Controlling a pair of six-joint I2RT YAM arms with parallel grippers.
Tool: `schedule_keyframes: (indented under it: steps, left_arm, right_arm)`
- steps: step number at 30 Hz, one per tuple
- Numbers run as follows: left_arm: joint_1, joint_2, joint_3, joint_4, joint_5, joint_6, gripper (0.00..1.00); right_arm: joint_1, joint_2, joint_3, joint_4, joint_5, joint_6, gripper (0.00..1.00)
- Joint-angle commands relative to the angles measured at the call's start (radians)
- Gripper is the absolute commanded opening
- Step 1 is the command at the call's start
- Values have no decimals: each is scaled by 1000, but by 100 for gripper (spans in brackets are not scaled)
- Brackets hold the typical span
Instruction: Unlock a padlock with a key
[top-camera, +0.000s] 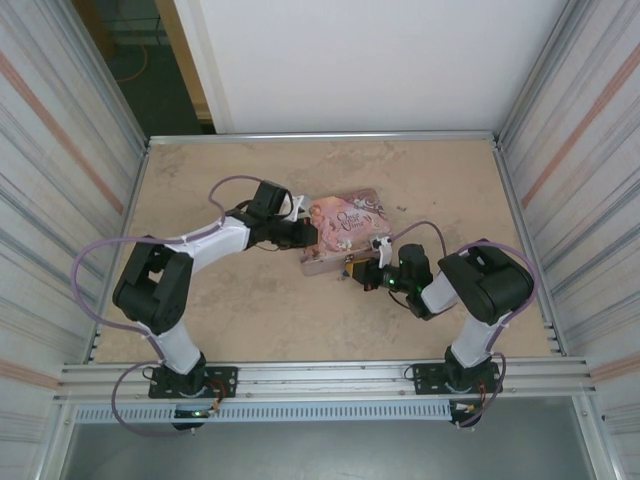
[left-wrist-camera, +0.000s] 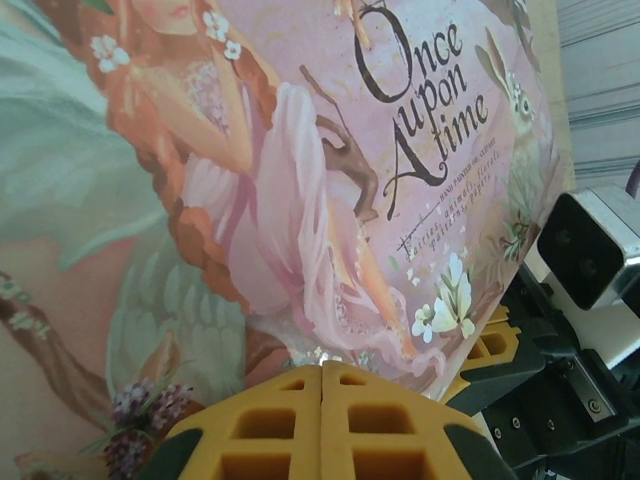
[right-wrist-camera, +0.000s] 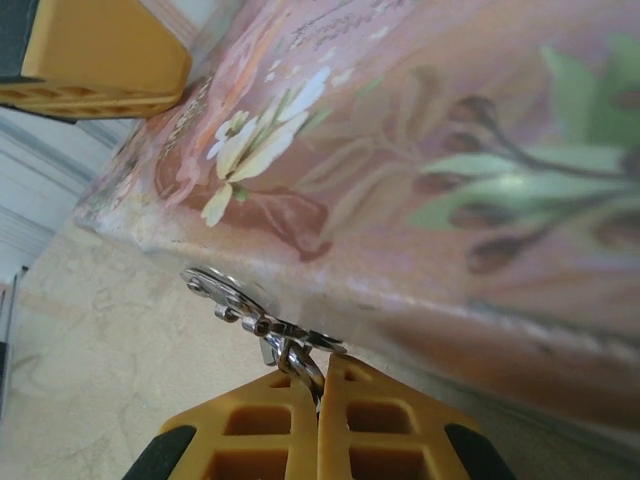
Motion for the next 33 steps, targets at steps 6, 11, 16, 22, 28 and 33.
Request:
schedule_keyframes:
  steps: [6, 11, 16, 22, 28, 33]
  left_arm:
    - [-14, -21, -94, -88, -26, -18, 4]
    - [-18, -25, -109, -88, -26, -22, 4]
    - [-19, -27, -115, -87, -25, -23, 4]
    - [-19, -18, -111, -88, -27, -19, 4]
    - [-19, -16, -108, -95, -35, -6, 4]
    - [-19, -15, -107, -99, -43, 0, 4]
  right_arm:
    - [-54, 6, -20, 168, 61, 123, 0]
    - [-69, 10, -14, 178, 75, 194, 0]
    - [-56, 32, 2, 182, 119, 287, 0]
    - [-32, 49, 15, 211, 177, 345, 0]
    - [-39, 45, 40, 210, 191, 437, 0]
    - [-35, 39, 48, 205, 222, 513, 0]
